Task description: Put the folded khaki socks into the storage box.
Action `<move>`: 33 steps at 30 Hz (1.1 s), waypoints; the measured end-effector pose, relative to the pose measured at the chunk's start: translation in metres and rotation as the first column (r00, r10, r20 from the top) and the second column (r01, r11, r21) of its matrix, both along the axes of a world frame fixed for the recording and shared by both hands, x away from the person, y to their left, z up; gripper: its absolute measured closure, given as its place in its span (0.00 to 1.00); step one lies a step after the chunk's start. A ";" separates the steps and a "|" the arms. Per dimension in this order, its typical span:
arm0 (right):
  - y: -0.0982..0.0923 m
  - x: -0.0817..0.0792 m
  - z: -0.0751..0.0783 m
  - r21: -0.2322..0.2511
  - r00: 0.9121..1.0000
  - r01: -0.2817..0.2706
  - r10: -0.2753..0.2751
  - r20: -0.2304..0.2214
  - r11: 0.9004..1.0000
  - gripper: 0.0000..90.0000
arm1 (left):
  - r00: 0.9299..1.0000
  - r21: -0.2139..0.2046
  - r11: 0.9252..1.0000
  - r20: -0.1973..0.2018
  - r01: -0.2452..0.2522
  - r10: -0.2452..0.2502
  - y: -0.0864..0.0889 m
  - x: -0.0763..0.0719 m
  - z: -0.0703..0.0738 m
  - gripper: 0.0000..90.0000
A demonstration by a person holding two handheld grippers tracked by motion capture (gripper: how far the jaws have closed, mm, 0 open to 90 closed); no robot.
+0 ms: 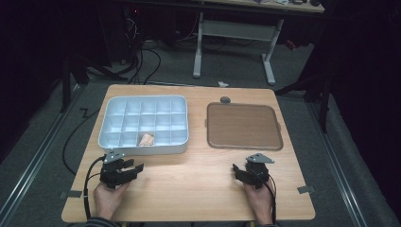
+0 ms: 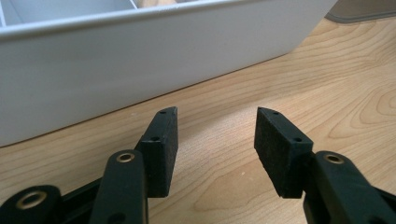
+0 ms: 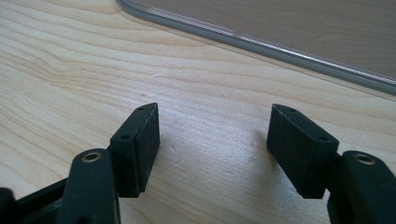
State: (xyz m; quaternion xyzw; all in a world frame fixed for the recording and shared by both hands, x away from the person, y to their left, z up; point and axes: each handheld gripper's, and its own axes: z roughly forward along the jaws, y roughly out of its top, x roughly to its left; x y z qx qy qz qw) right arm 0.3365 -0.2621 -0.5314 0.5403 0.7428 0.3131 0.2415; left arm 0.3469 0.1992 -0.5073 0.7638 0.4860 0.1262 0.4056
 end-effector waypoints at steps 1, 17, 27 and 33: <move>0.000 0.000 0.000 0.000 1.000 0.000 0.000 0.000 1.000 0.39 | 1.000 0.002 1.000 -0.002 0.001 -0.001 0.000 0.000 -0.001 0.56; 0.000 0.000 0.000 -0.001 1.000 -0.001 0.001 0.000 1.000 0.39 | 0.999 0.067 0.997 0.017 -0.031 0.030 -0.006 0.004 -0.016 0.55; 0.000 0.000 0.000 0.000 1.000 0.000 0.000 0.000 1.000 0.39 | 0.998 0.089 0.995 0.032 -0.048 0.045 -0.009 0.005 -0.021 0.55; 0.000 0.000 0.000 0.000 1.000 0.000 0.000 0.000 1.000 0.39 | 0.999 0.112 0.993 0.033 -0.043 0.039 -0.011 0.006 -0.025 0.53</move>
